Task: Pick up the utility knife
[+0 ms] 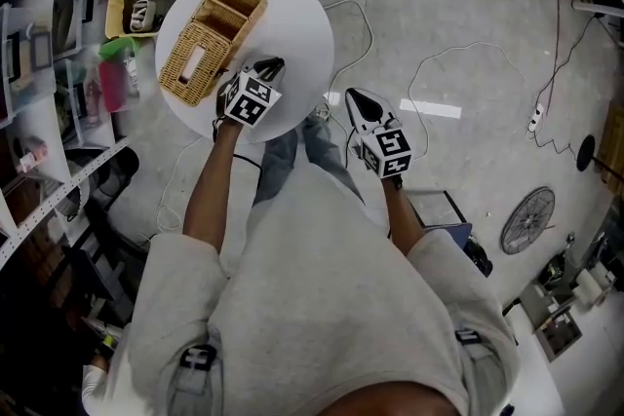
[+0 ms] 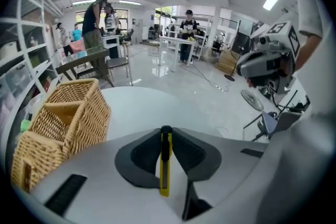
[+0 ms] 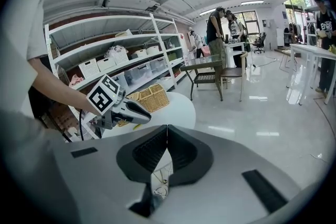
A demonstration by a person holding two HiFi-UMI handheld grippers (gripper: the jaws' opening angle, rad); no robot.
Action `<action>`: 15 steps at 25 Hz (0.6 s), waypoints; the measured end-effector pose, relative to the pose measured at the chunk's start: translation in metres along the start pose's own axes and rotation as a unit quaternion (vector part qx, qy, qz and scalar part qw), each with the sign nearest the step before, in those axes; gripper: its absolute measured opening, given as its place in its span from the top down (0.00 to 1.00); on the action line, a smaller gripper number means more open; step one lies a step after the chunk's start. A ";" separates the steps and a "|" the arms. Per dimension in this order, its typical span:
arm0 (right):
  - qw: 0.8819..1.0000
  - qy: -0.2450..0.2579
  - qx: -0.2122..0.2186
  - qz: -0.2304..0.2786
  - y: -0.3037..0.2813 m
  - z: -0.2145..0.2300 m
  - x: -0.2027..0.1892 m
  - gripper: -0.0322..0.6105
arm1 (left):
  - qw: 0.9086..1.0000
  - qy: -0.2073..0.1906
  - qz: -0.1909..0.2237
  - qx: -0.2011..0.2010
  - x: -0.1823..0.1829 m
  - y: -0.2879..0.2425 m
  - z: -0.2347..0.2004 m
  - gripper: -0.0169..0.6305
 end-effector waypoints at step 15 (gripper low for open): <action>0.999 0.014 -0.006 0.028 0.006 -0.018 0.025 0.90 | 0.975 0.137 0.165 0.053 0.002 0.079 0.003 0.86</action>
Point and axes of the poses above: the fingertips, and each gripper's own axes: y backward along the fingers, z to its right, x out of its top, the point moved 5 cm from there along y, backward along the fingers, and after that the axes turned 7 degrees about -z, right-handed, at the moved point
